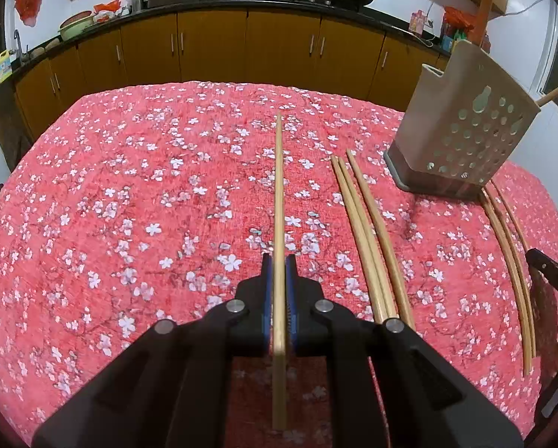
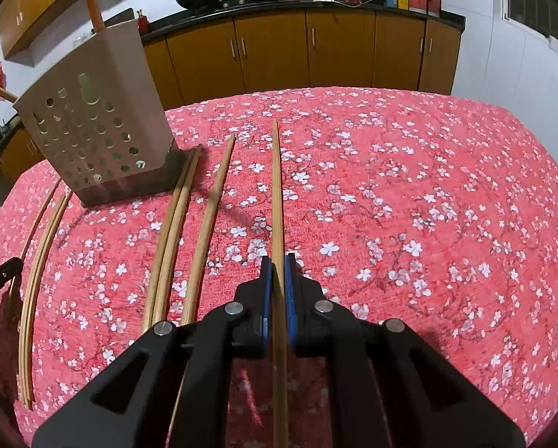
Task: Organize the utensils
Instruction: 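Close the left tool on a chopstick while the right tool grasps another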
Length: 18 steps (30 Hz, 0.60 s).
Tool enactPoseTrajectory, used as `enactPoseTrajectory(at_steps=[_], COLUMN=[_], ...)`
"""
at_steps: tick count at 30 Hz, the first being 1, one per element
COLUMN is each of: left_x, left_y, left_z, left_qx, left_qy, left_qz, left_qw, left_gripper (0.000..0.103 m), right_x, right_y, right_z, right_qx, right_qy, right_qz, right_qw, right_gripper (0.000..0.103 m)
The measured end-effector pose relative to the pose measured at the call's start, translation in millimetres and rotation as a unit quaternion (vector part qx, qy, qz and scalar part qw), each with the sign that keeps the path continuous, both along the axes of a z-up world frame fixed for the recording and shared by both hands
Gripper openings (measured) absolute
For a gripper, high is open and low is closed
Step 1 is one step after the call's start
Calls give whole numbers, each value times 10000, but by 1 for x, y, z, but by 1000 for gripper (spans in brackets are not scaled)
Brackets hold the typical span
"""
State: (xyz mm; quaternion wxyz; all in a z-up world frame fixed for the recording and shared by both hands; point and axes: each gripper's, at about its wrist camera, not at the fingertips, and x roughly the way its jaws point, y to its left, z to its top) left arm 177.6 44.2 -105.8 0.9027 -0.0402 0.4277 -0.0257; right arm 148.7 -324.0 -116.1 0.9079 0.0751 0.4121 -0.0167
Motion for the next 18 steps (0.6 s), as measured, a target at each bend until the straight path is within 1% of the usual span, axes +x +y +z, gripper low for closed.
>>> enactPoseTrajectory(at_steps=[13,18], left_x=[1,-6], left_y=[0,-2], left_z=[0,1], left_qx=[6,41], left_qy=[1,6], left_qz=[2,-30], left_qw=[10000,10000], left_gripper=[10,10], right_x=[0,-7], right_y=[0,2], right_z=[0,1], right_qx=[27,-126], right_qy=[6,21], right_qz=[0,37], right_qw=[10000,9999], right_gripper=[8,8])
